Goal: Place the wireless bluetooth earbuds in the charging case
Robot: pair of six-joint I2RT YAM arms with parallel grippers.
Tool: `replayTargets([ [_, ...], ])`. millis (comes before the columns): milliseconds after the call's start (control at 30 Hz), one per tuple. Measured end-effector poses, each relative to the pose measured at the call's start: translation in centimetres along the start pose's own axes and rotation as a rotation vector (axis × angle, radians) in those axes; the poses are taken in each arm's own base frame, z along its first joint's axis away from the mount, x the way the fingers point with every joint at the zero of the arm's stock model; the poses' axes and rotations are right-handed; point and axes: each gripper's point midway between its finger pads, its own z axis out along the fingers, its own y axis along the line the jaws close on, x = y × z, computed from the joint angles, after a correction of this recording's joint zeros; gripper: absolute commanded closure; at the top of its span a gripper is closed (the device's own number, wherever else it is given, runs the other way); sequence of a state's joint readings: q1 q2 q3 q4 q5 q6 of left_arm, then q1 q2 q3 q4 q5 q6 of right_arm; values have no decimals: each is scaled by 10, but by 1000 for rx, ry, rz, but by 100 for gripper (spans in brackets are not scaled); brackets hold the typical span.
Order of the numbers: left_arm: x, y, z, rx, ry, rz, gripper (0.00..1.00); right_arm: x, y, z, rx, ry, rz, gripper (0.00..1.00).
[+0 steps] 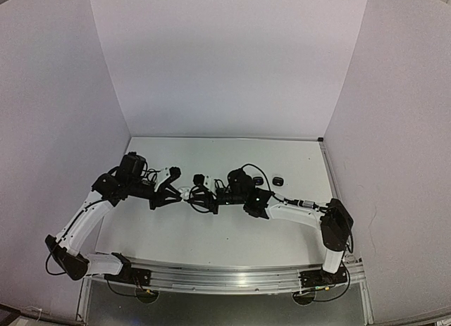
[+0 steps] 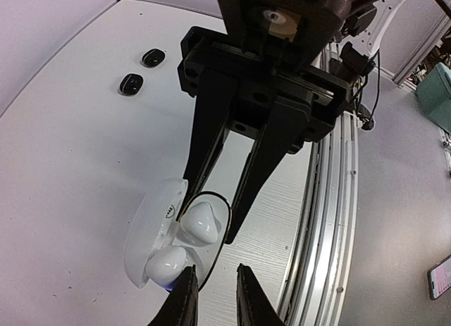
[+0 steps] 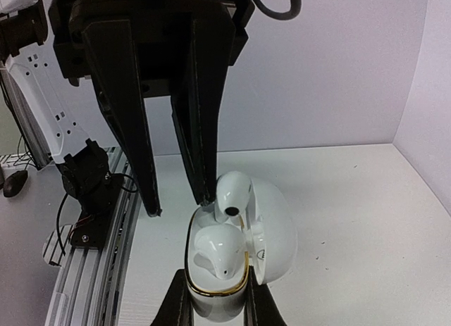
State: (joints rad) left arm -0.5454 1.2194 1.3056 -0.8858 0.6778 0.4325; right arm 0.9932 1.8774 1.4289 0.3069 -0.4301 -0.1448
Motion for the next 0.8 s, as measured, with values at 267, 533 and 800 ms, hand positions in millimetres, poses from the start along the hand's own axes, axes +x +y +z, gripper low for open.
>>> replayTargets([
  [267, 2, 3, 0, -22, 15, -5, 82, -1, 0, 0, 0, -1, -1, 100],
  [533, 1, -5, -9, -8, 42, -11, 82, -1, 0, 0, 0, -1, -3, 100],
  [800, -9, -3, -12, -23, 11, 4, 82, -1, 0, 0, 0, -2, -4, 100],
])
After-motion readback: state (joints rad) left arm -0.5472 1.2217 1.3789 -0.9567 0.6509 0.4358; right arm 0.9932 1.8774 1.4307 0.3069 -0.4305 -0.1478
